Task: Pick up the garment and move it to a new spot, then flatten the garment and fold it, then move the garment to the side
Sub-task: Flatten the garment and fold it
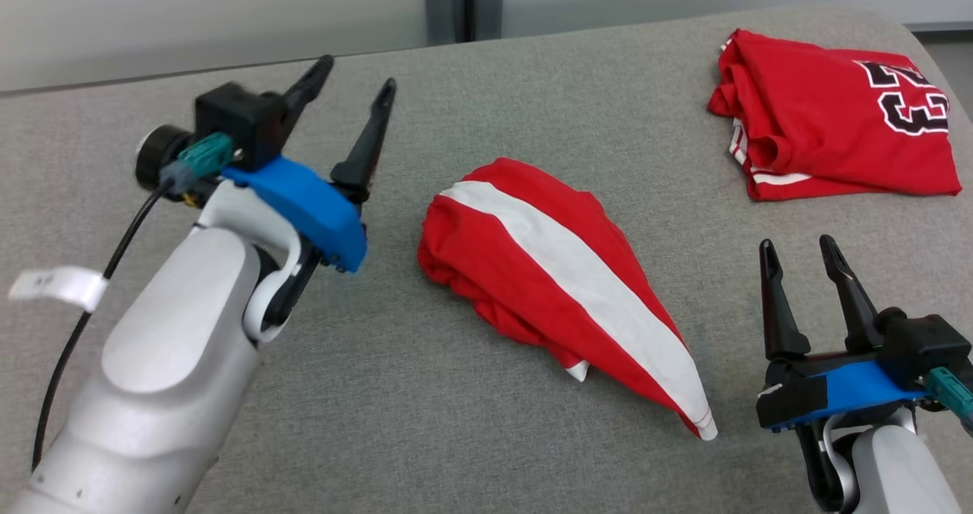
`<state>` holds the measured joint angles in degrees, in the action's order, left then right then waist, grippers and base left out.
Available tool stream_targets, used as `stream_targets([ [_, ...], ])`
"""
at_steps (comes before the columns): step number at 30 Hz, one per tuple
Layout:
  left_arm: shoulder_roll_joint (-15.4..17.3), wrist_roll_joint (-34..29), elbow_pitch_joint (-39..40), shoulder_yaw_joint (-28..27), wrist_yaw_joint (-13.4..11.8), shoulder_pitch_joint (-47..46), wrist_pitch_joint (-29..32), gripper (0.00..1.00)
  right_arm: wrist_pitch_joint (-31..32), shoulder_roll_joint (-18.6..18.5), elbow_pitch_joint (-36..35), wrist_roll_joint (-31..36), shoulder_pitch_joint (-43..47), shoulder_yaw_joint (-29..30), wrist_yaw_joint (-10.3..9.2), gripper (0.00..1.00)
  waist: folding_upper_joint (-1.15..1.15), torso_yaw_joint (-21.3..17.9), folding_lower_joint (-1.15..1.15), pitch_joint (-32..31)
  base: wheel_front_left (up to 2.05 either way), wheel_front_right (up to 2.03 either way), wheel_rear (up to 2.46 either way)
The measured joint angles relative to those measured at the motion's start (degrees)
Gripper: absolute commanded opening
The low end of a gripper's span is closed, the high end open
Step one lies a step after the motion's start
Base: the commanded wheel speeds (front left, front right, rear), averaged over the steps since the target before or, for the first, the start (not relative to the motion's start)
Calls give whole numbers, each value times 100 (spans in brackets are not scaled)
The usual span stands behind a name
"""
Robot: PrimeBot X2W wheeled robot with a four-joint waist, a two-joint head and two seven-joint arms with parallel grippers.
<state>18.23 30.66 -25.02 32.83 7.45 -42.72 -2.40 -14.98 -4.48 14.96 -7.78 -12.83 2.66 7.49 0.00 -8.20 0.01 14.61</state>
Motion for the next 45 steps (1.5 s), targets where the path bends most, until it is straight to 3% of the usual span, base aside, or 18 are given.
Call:
stream_targets([
  [9, -156, 1046, -837, 1082, 0, -845, 600, 100, -1, -44, -86, 0, -57, 82, 0, 100, 0, -152, 0, 292, 0, 0, 0],
  [17, -257, 1768, -1594, 2003, 0, -1010, 1304, 100, -4, -69, -104, 1, -50, 121, 0, 100, 0, -262, 0, 396, 0, 0, 0],
  [32, -426, 2498, -2460, 3262, 0, -1080, 1329, 100, -5, -121, -70, -26, -100, 36, 0, 100, 0, -444, -1, 399, 0, 0, 0],
  [33, -434, 2546, -2491, 3306, 0, -1090, 1291, 88, -5, -121, -68, -26, -99, 41, 0, 100, 0, -455, -1, 391, 0, 0, 0],
  [34, -441, 2585, -2507, 3365, 0, -1101, 1269, 44, -5, -121, -71, -26, -99, 48, 0, 100, 0, -463, -1, 383, 0, 0, 0],
  [35, -447, 2597, -2524, 3444, 0, -1118, 1211, 6, -5, -121, -75, -26, -98, 60, 0, 100, 0, -468, -1, 374, 0, 0, 0],
  [36, -455, 2638, -2542, 3495, 0, -1123, 1166, 0, -5, -122, -75, -26, -94, 70, 0, 100, 0, -469, -1, 362, 0, 0, 0],
  [45, -441, 2518, -3052, 3673, 0, -1466, -109, 0, -5, -124, -56, -24, -74, 69, 0, 100, 0, -340, -1, 119, 0, 0, 0],
])
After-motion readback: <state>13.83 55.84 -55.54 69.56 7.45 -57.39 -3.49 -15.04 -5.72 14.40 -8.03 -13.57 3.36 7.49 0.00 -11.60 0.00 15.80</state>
